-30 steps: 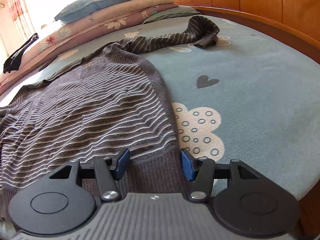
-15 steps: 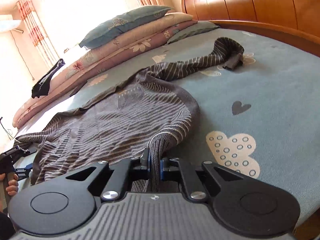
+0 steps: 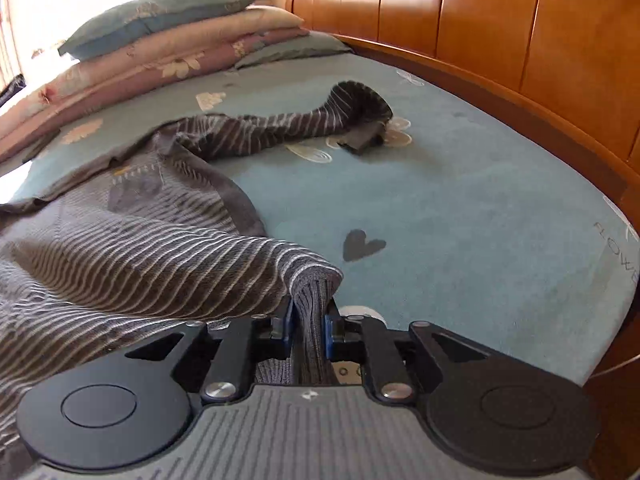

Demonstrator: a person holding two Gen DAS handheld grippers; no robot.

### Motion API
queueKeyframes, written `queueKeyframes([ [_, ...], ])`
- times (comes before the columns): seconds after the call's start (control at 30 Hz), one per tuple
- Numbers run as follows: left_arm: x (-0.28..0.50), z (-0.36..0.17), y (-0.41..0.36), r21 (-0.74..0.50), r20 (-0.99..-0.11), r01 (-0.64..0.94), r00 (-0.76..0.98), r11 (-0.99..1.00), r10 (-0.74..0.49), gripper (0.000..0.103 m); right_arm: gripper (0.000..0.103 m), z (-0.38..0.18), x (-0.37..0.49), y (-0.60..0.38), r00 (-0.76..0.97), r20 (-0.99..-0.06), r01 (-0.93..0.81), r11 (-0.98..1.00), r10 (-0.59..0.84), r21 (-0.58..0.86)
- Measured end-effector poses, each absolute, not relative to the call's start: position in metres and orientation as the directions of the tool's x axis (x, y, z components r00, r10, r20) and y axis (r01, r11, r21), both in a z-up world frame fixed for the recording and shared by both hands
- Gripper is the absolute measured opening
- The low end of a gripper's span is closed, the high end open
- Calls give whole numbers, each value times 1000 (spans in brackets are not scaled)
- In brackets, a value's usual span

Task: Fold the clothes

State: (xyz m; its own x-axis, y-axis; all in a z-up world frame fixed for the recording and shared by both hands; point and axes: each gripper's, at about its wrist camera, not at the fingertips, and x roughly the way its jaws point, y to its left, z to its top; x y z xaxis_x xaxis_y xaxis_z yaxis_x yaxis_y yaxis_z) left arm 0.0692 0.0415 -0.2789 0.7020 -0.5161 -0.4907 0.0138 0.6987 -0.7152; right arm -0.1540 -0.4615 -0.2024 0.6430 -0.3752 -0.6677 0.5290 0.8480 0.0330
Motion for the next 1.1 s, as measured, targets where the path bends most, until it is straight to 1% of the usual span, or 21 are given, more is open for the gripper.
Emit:
queueKeyframes([
  [0.03, 69, -279, 42, -714, -492, 14, 701, 700, -516, 58, 24, -211, -151, -460, 612, -681, 543, 839, -401, -5],
  [0.07, 69, -278, 42, -714, -493, 13, 700, 700, -517, 58, 24, -219, -148, -457, 584, -692, 555, 831, -425, -42],
  [0.1, 69, -278, 42, -714, -493, 14, 700, 700, -517, 58, 24, -216, -149, -449, 598, -675, 543, 838, -432, -56],
  [0.17, 68, -276, 43, -709, -498, 12, 699, 705, -513, 58, 24, -207, -148, -430, 655, -653, 464, 884, -381, -50],
  [0.3, 66, -271, 46, -688, -503, 15, 711, 725, -492, 59, 37, -182, -143, -362, 773, -624, 127, 992, -113, -23],
  [0.37, 65, -269, 47, -680, -504, 13, 718, 733, -480, 61, 37, -174, -139, -319, 782, -621, -78, 997, 44, -27],
  [0.47, 65, -270, 51, -680, -507, 7, 718, 733, -477, 62, 37, -179, -134, -252, 699, -672, -338, 941, 244, -10],
  [0.53, 65, -269, 53, -678, -507, 8, 718, 735, -476, 62, 37, -189, -135, -205, 620, -711, -476, 880, 332, -4],
  [0.6, 63, -267, 55, -671, -507, 10, 724, 742, -468, 62, 37, -198, -142, -167, 558, -738, -591, 806, 380, -31],
  [0.67, 62, -265, 58, -664, -507, 12, 728, 748, -461, 62, 37, -207, -148, -141, 516, -764, -653, 755, 388, -58],
  [0.7, 61, -265, 59, -663, -506, 12, 729, 748, -461, 63, 37, -213, -150, -132, 507, -779, -666, 742, 369, -82],
  [0.77, 61, -265, 61, -667, -504, 12, 728, 745, -464, 63, 37, -222, -149, -123, 523, -795, -653, 744, 307, -143],
  [0.87, 60, -265, 64, -672, -504, 11, 726, 740, -468, 63, 37, -235, -149, -121, 509, -823, -648, 741, 250, -176],
  [0.9, 60, -265, 64, -673, -504, 10, 726, 740, -467, 63, 38, -238, -151, -120, 527, -813, -650, 734, 249, -197],
  [0.97, 59, -265, 65, -675, -502, 9, 727, 738, -468, 63, 38, -239, -154, -119, 538, -810, -654, 721, 232, -229],
  [1.0, 59, -264, 65, -675, -502, 10, 727, 737, -469, 63, 20, -240, -154, -119, 542, -812, -648, 722, 215, -242],
  [1.03, 59, -264, 66, -675, -501, 13, 726, 737, -471, 63, 14, -240, -154, -120, 545, -814, -642, 724, 199, -254],
  [1.1, 58, -263, 66, -673, -502, 15, 725, 739, -472, 64, 12, -236, -152, -124, 540, -815, -631, 741, 209, -228],
])
